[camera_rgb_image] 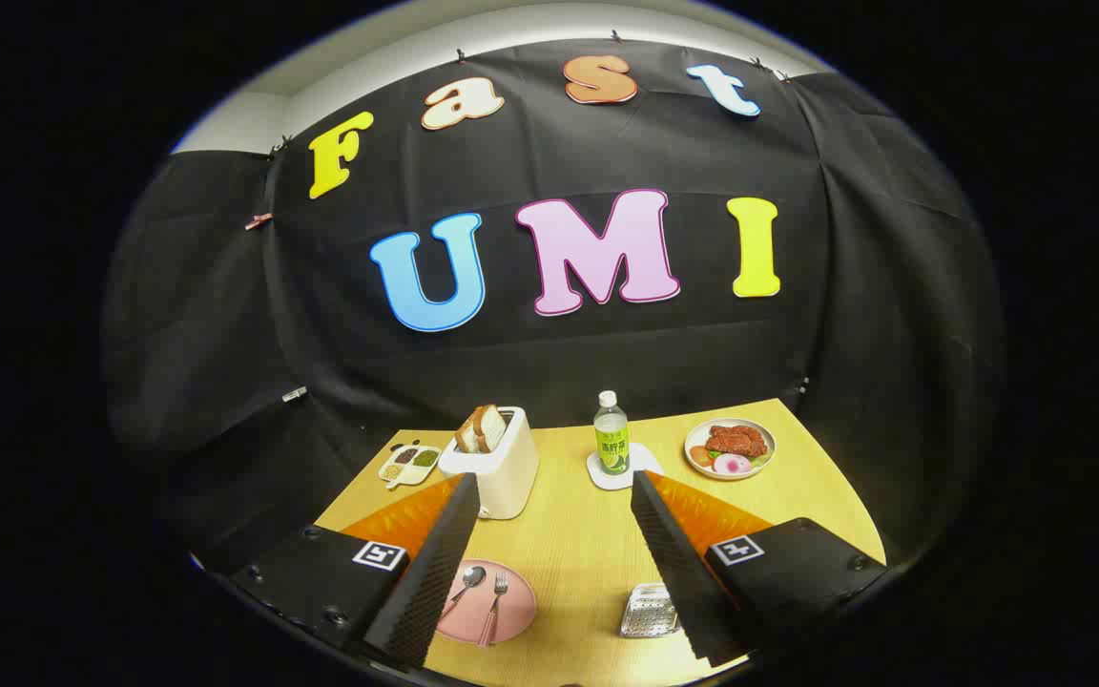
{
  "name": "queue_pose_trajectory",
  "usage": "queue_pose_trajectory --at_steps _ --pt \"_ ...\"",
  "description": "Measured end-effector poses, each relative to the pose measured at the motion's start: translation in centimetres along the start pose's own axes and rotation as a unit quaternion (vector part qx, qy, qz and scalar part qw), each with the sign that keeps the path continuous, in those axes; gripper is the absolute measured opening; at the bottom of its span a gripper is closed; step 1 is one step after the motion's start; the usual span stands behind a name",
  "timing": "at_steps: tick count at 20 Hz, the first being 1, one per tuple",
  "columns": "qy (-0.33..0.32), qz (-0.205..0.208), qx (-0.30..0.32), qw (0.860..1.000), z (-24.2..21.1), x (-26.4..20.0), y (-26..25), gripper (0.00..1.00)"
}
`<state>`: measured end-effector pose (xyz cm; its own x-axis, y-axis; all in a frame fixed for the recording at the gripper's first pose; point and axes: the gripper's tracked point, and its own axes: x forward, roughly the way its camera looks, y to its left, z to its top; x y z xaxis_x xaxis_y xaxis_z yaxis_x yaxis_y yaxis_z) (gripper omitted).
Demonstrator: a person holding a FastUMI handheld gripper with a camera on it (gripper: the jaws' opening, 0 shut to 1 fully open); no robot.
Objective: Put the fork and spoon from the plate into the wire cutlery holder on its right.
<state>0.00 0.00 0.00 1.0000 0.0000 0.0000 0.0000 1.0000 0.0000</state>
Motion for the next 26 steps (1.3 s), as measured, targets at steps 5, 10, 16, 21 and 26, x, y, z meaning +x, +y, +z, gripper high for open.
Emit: queue_pose_trajectory --at_steps 5,10,16,21,26 --pt "0.001 0.0 0.001 1.0 0.0 0.2 0.0 0.99" --pt "-0.013 -0.005 -0.003 1.0 1.2 0.0 0.2 0.99" --pt "-0.029 -0.029 -0.002 0.999 2.1 -0.5 -0.3 0.99" --pt "-0.036 -0.053 -0.003 0.998 2.2 -1.2 -1.3 0.99" --pt "-0.034 -0.065 -0.004 0.997 1.4 -1.3 -1.5 0.99"
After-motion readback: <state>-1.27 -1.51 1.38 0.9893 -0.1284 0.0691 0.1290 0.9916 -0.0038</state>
